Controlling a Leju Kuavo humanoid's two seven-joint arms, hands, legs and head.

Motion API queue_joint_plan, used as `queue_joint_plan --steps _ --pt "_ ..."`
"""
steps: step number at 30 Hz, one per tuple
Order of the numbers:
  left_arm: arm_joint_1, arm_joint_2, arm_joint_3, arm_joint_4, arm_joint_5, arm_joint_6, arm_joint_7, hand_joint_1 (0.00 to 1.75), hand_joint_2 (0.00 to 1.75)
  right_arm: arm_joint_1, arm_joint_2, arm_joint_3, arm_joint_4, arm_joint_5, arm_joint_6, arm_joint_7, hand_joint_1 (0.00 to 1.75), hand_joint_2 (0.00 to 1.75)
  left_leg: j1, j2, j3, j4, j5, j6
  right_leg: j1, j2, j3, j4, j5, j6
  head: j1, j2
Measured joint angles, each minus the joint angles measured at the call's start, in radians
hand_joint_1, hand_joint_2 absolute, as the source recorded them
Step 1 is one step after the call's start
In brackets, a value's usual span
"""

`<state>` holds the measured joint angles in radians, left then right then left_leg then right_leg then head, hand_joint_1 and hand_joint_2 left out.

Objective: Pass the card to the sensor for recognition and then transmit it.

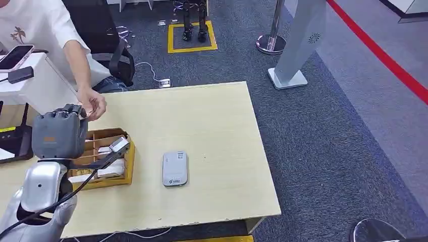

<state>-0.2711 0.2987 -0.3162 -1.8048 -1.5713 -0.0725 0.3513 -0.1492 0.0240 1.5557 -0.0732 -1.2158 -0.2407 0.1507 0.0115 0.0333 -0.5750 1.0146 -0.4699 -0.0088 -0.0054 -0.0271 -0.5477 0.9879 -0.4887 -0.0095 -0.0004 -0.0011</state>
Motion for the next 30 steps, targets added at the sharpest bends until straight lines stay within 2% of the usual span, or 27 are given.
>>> queue_joint_plan --steps 9,14,18,25,30 --pt "0.011 -0.045 0.0 0.0 0.0 0.022 -0.061 1.75 1.75 0.001 0.0 0.0 0.0 -0.003 0.0 0.005 0.0 0.0 0.0 0.0 0.0 0.0 0.0 0.0 0.0 0.0 0.0 0.0 0.0 0.0 0.0 0.0" --pt "0.036 -0.098 0.022 0.0 0.0 0.036 -0.129 1.75 1.75 0.002 0.0 0.0 0.0 -0.01 0.0 0.006 0.0 0.0 0.0 0.0 0.0 0.0 0.0 0.0 0.0 0.0 0.0 0.0 0.0 0.0 0.0 0.0" --pt "0.066 -0.158 0.05 0.0 0.0 0.079 -0.18 1.75 1.75 0.002 0.0 0.0 0.0 -0.013 0.0 0.006 0.0 0.0 0.0 0.0 0.0 0.0 0.0 0.0 0.0 -0.001 0.0 0.0 0.0 0.0 0.0 0.0" --pt "0.103 -0.225 0.067 -0.005 0.0 0.122 -0.187 1.75 1.75 0.004 0.0 0.0 0.0 -0.006 0.0 0.007 0.0 0.0 0.0 -0.001 0.0 0.0 0.0 0.0 0.0 -0.001 0.0 0.0 0.0 0.0 0.0 0.0" --pt "0.14 -0.253 0.055 -0.008 0.0 0.168 -0.143 1.75 1.75 0.004 0.0 0.0 -0.001 0.005 0.0 0.017 0.0 0.0 0.0 -0.001 0.0 0.0 0.0 0.0 0.0 -0.001 0.0 0.0 0.0 0.0 0.0 0.0"
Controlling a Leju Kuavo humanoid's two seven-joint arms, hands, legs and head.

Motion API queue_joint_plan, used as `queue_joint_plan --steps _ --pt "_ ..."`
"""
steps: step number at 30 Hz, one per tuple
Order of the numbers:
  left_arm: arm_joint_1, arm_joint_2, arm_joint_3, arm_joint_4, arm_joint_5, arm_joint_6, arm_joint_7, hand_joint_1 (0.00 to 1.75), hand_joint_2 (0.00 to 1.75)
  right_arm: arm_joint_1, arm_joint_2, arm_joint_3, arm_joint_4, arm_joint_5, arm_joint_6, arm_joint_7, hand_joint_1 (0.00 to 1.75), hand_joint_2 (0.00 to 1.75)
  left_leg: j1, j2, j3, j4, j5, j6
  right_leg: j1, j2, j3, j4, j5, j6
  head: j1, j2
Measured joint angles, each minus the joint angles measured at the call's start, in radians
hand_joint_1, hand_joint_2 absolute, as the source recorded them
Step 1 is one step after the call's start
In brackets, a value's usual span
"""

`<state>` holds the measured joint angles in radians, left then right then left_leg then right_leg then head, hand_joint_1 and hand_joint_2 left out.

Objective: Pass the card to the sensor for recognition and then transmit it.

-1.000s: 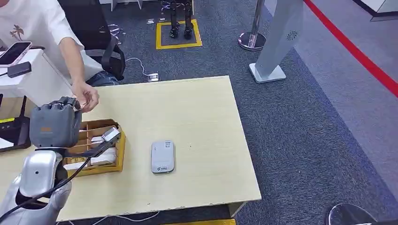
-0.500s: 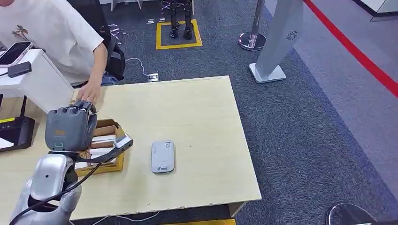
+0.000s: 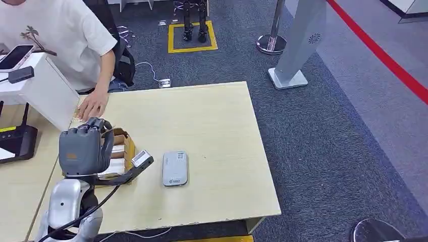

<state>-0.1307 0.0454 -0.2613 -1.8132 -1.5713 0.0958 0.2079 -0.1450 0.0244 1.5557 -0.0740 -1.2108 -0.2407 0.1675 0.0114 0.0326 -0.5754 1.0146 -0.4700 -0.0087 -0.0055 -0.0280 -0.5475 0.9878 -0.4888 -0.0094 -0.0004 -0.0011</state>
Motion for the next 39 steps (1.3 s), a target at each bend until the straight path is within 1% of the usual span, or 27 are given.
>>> queue_joint_plan --steps 2,3,5,9,13,16,19,21,23,25,27,30,34,39 --pt "0.008 -0.002 -0.015 0.0 0.0 0.007 0.02 1.75 1.75 0.0 0.0 0.0 0.0 0.008 0.0 0.006 0.0 0.0 0.0 0.0 0.0 0.0 0.0 0.0 0.0 0.0 0.0 0.0 0.0 0.0 0.0 0.0" --pt "0.01 -0.004 -0.023 0.005 0.0 0.018 0.02 1.75 1.75 0.0 0.0 0.0 0.0 0.013 0.001 0.009 0.0 0.0 0.0 0.0 0.0 0.0 0.0 0.0 0.0 0.0 0.0 0.0 0.0 0.0 0.0 0.0" --pt "0.014 -0.021 -0.025 0.025 0.0 0.035 -0.001 1.75 1.75 0.0 0.0 0.0 0.0 0.018 0.002 0.01 0.0 0.0 0.0 0.0 0.0 0.0 0.0 0.0 0.0 0.0 0.0 0.0 0.0 0.0 0.0 0.0" --pt "0.02 -0.042 -0.027 0.057 0.0 0.048 -0.021 1.75 1.75 0.001 0.0 0.0 -0.001 0.029 0.003 0.011 0.0 0.0 0.0 0.0 0.0 0.0 0.0 0.0 0.0 0.0 0.0 0.0 0.0 0.0 0.0 0.0" --pt "0.004 -0.086 -0.027 0.106 0.0 0.05 -0.073 1.75 1.75 0.0 0.0 0.0 -0.001 0.065 0.011 0.018 0.0 0.0 0.0 0.0 0.0 0.0 0.0 0.0 0.0 0.0 0.0 0.0 0.0 0.0 0.0 0.0" --pt "-0.022 -0.112 -0.027 0.14 0.0 0.05 -0.077 1.75 1.75 0.0 0.0 0.0 -0.001 0.071 0.014 0.018 0.0 0.0 0.0 0.0 0.0 0.0 0.0 0.0 0.0 0.0 0.0 0.0 0.0 0.0 0.0 0.0" --pt "-0.03 -0.126 -0.027 0.161 0.0 0.05 -0.08 1.75 1.75 0.0 0.0 0.0 -0.001 0.072 0.014 0.019 0.0 0.0 0.0 0.0 0.0 0.0 0.0 0.0 0.0 0.0 0.0 0.0 0.0 0.0 0.0 0.0" --pt "-0.038 -0.14 -0.027 0.18 0.0 0.048 -0.101 1.75 1.75 0.0 0.0 0.0 -0.001 0.081 0.013 0.017 0.0 0.0 0.0 0.0 0.0 0.0 0.0 0.0 0.0 0.0 0.0 0.0 0.0 0.0 -0.001 0.0" --pt "-0.055 -0.163 -0.028 0.213 0.0 0.045 -0.129 1.75 1.75 -0.001 0.0 0.0 -0.001 0.092 0.014 0.01 0.0 0.0 0.0 -0.001 0.0 0.0 0.0 0.0 0.0 -0.001 0.0 0.0 0.0 0.0 0.0 0.0" --pt "-0.077 -0.189 -0.029 0.251 0.0 0.046 -0.143 1.75 1.75 -0.001 0.0 0.0 -0.001 0.101 0.014 0.008 0.0 0.0 0.0 -0.001 0.0 0.0 0.0 0.0 0.0 -0.001 0.0 0.0 0.0 0.0 0.0 0.0" --pt "-0.097 -0.217 -0.034 0.31 0.001 0.054 -0.159 1.75 1.75 -0.002 0.0 0.0 -0.001 0.106 0.014 0.007 0.0 0.0 0.0 -0.001 0.0 0.001 0.0 0.0 0.0 -0.001 0.0 0.0 0.0 0.0 0.0 0.0" --pt "-0.108 -0.259 -0.044 0.383 0.018 0.071 -0.179 1.75 1.75 -0.002 0.0 0.0 -0.001 0.109 0.014 0.009 0.0 0.0 0.0 -0.001 0.0 0.001 0.0 0.0 0.0 -0.001 0.0 0.0 0.0 0.0 0.0 0.0" --pt "-0.119 -0.314 -0.062 0.472 0.039 0.074 -0.205 1.75 1.75 -0.002 0.0 0.0 -0.001 0.111 0.014 0.01 0.0 0.0 0.0 -0.001 0.0 0.001 0.0 0.0 0.0 -0.001 0.0 -0.001 0.0 0.0 0.0 0.0" --pt "-0.138 -0.336 -0.093 0.59 0.073 0.087 -0.223 1.75 1.75 -0.004 0.0 0.0 -0.002 0.111 0.014 0.01 0.0 0.0 0.0 0.0 0.0 0.001 0.0 0.001 0.0 0.0 0.0 0.0 0.0 0.0 0.0 0.0"
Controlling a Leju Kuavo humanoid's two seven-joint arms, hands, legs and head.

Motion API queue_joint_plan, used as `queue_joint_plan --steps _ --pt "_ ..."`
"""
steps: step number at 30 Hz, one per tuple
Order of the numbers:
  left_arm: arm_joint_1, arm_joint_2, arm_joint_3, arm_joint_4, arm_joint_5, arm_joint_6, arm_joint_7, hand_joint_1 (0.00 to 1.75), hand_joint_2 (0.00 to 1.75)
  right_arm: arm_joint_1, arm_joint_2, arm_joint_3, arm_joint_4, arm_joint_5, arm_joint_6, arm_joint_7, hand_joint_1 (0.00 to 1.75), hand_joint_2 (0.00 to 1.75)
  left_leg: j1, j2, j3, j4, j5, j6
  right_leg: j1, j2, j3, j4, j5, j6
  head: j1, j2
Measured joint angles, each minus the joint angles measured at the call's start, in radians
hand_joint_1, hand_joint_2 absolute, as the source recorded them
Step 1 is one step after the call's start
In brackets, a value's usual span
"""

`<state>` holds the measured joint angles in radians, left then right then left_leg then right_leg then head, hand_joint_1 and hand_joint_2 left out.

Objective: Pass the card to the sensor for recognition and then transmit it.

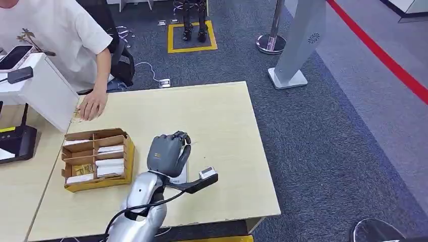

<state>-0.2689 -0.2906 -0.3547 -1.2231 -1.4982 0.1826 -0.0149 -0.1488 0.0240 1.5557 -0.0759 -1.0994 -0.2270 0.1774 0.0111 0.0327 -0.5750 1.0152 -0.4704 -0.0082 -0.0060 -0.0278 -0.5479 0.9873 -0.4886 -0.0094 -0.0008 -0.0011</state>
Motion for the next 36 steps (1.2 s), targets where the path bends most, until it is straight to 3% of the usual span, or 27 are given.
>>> queue_joint_plan --steps 6,12,25,36 --pt "-0.019 -0.008 -0.021 0.139 0.025 0.02 -0.008 1.75 1.75 -0.001 0.0 0.0 0.0 -0.011 0.0 0.005 0.0 0.0 0.0 0.0 0.0 0.0 0.0 0.0 0.0 0.0 0.0 0.0 0.0 0.0 0.0 0.0" --pt "-0.026 -0.008 -0.034 0.193 -0.004 0.037 0.025 1.75 1.75 0.0 0.0 0.0 0.0 -0.032 -0.001 0.011 0.0 0.0 0.0 0.0 -0.001 0.0 0.0 0.0 0.0 0.0 0.0 0.0 0.0 0.0 0.0 0.0" --pt "0.047 0.022 -0.033 0.068 -0.072 0.032 0.149 1.75 1.75 0.004 0.0 0.0 0.0 -0.044 -0.003 0.015 0.0 0.0 0.0 -0.002 -0.001 0.0 0.0 0.0 0.0 -0.002 0.0 0.0 0.0 0.0 0.0 0.0" --pt "0.106 0.037 -0.033 0.012 -0.073 0.023 0.159 1.75 1.75 0.005 0.0 0.0 0.0 -0.063 -0.011 0.015 0.0 0.0 0.0 -0.002 -0.001 0.0 0.0 0.0 0.0 -0.002 0.0 0.0 0.0 0.0 0.0 0.0"
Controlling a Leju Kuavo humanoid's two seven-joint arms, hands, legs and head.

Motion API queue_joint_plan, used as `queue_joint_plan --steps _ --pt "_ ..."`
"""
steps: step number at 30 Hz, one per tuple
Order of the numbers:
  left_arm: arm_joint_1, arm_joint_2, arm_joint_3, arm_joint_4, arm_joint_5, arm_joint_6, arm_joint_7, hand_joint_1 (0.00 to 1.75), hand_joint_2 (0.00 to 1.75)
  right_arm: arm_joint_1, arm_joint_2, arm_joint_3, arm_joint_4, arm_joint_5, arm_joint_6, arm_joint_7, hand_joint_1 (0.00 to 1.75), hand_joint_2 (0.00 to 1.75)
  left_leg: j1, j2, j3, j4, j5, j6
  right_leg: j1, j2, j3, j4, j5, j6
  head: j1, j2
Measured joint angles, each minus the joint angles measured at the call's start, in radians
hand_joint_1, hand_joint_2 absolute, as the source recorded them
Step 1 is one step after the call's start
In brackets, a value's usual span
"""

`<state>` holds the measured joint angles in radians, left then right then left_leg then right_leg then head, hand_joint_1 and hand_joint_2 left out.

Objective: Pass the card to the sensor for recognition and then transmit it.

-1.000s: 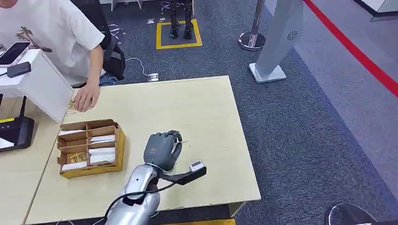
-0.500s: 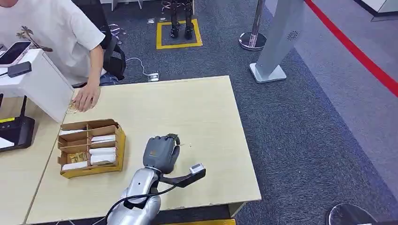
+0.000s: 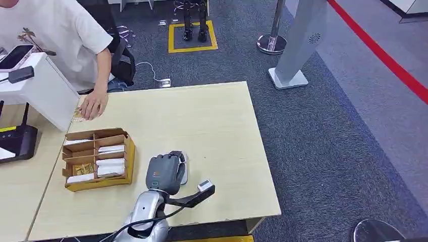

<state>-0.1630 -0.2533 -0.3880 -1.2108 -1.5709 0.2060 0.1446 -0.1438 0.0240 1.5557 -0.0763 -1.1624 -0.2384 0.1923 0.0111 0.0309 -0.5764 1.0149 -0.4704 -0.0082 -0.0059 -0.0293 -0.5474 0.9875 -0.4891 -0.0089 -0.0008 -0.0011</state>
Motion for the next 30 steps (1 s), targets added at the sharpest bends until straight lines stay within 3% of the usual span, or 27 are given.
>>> queue_joint_plan --steps 30 --pt "0.02 -0.004 0.022 0.084 0.0 0.011 -0.075 1.75 1.75 0.0 0.0 0.0 0.0 -0.015 -0.002 0.008 0.0 0.0 0.0 0.0 0.0 0.0 0.0 0.0 0.0 0.0 0.0 0.0 0.0 0.0 0.0 0.0"
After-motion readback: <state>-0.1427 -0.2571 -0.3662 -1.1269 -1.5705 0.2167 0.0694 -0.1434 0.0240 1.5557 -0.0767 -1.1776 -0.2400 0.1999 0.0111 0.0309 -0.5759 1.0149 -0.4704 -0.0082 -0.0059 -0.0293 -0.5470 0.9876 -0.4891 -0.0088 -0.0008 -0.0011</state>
